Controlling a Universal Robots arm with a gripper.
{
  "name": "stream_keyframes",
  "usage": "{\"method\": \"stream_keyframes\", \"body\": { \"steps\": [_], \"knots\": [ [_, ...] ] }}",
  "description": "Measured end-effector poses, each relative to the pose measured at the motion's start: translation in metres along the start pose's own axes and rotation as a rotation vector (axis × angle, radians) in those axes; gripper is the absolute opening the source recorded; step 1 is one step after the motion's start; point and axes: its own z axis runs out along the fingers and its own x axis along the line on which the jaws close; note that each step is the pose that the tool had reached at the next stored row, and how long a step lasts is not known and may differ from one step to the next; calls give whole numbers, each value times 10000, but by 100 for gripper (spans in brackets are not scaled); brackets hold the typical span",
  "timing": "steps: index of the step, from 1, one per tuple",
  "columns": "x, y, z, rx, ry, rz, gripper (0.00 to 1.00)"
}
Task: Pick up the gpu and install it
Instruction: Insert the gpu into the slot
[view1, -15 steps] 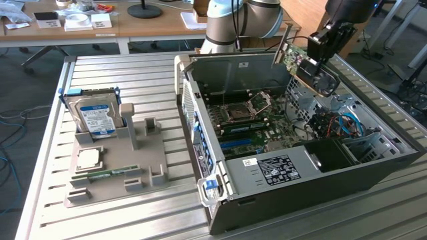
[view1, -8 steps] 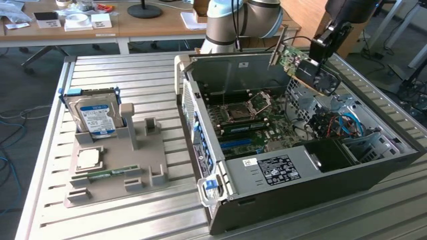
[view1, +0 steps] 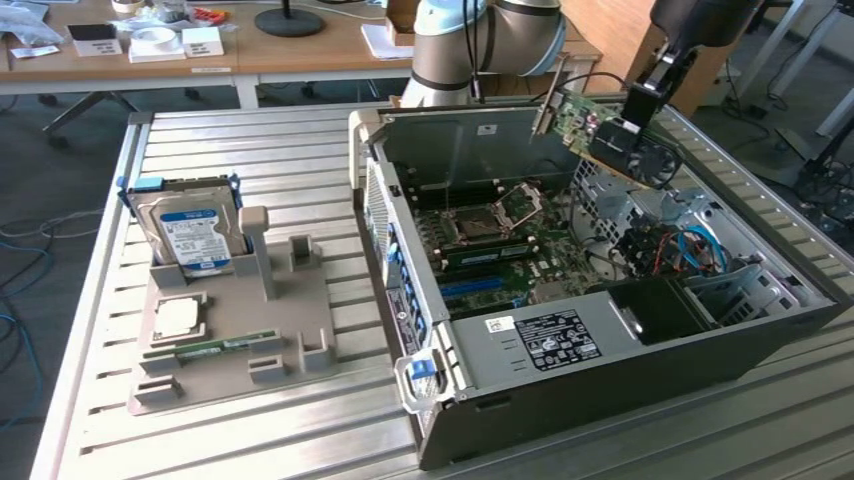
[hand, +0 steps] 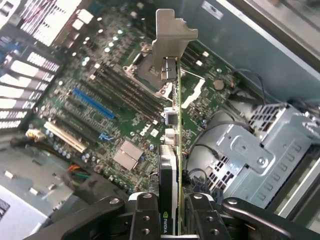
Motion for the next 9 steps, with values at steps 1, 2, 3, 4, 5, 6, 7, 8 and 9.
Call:
{"method": "stream_keyframes", "body": {
  "steps": [1,2,3,4,5,6,7,8,9],
  "knots": [
    [0,0,0,-4,7,-180,27],
    [0,0,0,-8,13,-364,27],
    [0,0,0,-12,20,-545,27],
    [0,0,1,-17,26,-723,27],
    [0,0,0,-20,33,-904,27],
    [0,0,1,-25,40,-1094,27],
    [0,0,1,-29,46,-1274,27],
    [0,0,1,-33,53,-1454,27],
    [0,0,1,-37,59,-1632,27]
  ]
}}
